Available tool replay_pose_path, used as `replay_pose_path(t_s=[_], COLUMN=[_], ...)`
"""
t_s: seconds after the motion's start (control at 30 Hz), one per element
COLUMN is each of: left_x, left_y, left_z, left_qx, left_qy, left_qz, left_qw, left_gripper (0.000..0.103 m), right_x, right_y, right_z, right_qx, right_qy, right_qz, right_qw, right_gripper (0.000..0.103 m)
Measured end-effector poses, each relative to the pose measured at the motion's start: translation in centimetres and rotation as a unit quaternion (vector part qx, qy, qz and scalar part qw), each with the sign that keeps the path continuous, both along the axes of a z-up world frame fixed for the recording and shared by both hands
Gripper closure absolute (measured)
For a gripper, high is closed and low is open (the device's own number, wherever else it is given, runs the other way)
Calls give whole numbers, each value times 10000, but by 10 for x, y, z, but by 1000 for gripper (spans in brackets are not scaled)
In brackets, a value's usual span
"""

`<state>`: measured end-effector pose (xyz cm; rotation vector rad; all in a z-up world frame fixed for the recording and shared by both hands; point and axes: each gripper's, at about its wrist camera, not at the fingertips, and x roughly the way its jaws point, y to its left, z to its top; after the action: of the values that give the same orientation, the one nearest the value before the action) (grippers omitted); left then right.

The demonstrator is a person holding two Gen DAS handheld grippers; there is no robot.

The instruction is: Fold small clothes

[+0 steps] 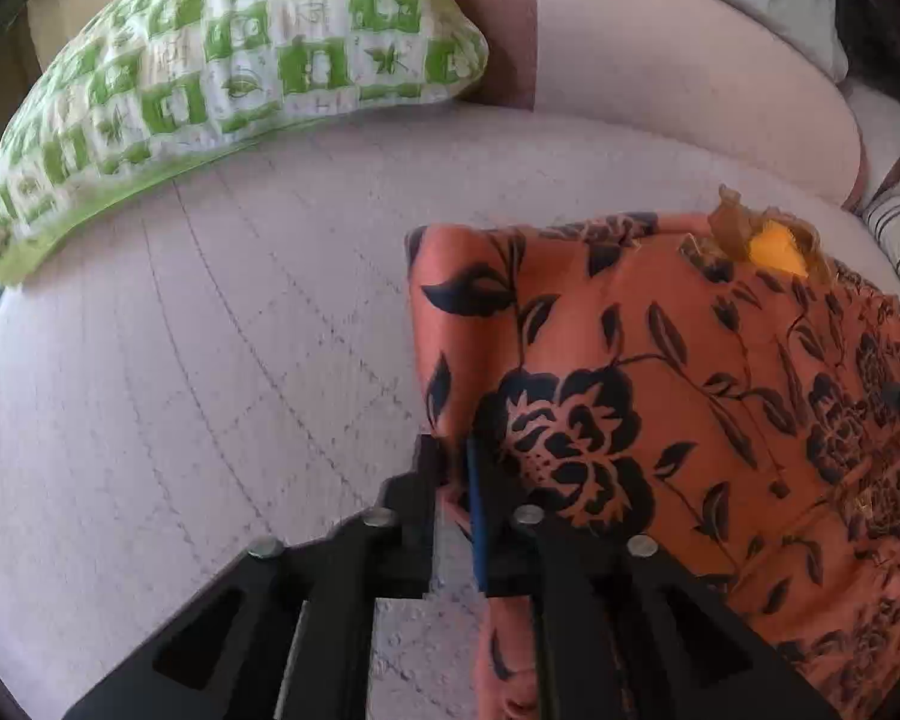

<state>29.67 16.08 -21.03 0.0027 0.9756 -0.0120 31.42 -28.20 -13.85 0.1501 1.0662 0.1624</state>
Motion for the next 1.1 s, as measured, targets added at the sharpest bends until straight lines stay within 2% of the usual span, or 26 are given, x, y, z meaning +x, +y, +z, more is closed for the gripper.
replay_pose_path(t_s=[0.03, 0.1, 0.13, 0.2, 0.27, 0.3, 0.33, 0.37, 0.4, 0.43, 0.5, 0.53, 0.57, 0.6, 0.67, 0.73, 0.8, 0.83, 0.9, 0.93, 0.97, 1.0, 1.03, 1.1], left_x=[-3, -10, -20, -30, -33, -32, -26, -28, -27, -27, -30, -32, -32, -31, -32, -26, -17, -10, 9, 15, 21, 17, 11, 3], left_y=[5, 18, 23, 23, 16, 14, 12, 17, 19, 16, -9, -17, -28, -28, -27, -25, -19, -14, -16, -16, -16, -19, -26, -34], left_z=[6, 20, 31, 38, 28, 17, 5, 4, 7, 11, 18, 18, 25, 29, 51, 69, 74, 73, 49, 35, 16, 14, 20, 31], left_qx=[-112, -589, -980, -1282, -1285, -1116, -1098, -1321, -1379, -1213, -154, 175, 585, 657, 491, 293, 19, -169, -636, -647, -493, -384, -122, 140], left_qy=[-40, -57, -276, -410, -182, 24, 363, 246, 267, 253, 174, 150, 120, 87, -287, -756, -893, -804, -424, -185, 104, -90, -246, -268], left_qz=[138, 379, 357, 265, 73, 26, -32, 81, 126, 104, -251, -341, -426, -454, -508, -422, -319, -286, -214, -159, -19, -22, -54, -141], left_qw=[9998, 9975, 9942, 9905, 9915, 9937, 9933, 9909, 9900, 9922, 9994, 9992, 9973, 9968, 9971, 9958, 9955, 9962, 9968, 9976, 9987, 9992, 9996, 9994], left_gripper=[71, 47, 44, 35, 37, 74, 88, 88, 88, 88, 86, 83, 82, 78, 69, 45, 45, 45, 45, 45, 47, 47, 47, 47], right_x=[1, 2, 4, -5, -14, -17, -20, -25, -27, -32, -40, -39, -31, -24, -28, -28, -18, -9, 11, 23, 35, 41, 34, 18], right_y=[1, -3, -4, -6, -12, -14, -15, -17, -15, -16, -21, -23, -19, -18, -25, -29, -28, -26, -26, -27, -31, -37, -44, -42], right_z=[1, 4, 3, -1, 3, 7, 12, 19, 25, 32, 38, 29, 16, 4, 16, 43, 58, 62, 55, 41, 18, -5, -5, 18], right_qx=[11, 47, 34, 89, 180, 239, 324, 393, 425, 467, 583, 558, 470, 326, 430, 813, 1163, 1376, 1718, 1803, 1789, 1883, 2135, 1972], right_qy=[25, 49, 51, -6, -51, -101, -185, -288, -371, -456, -548, -293, 67, 470, 124, -356, -547, -574, -530, -348, 61, 445, 170, 12], right_qz=[10, 68, 114, 101, 51, 17, -12, -16, -9, 5, -6, -2, 39, 14, -87, -142, -29, 76, 121, 64, -77, -258, -425, -383], right_qw=[10000, 10000, 9999, 9999, 9998, 9997, 9993, 9988, 9984, 9979, 9968, 9980, 9989, 9984, 9990, 9960, 9917, 9888, 9836, 9830, 9838, 9808, 9759, 9796], right_gripper=[29, 29, 29, 29, 29, 29, 29, 29, 29, 29, 27, 21, 21, 21, 22, 21, 21, 21, 20, 17, 17, 17, 18, 18])
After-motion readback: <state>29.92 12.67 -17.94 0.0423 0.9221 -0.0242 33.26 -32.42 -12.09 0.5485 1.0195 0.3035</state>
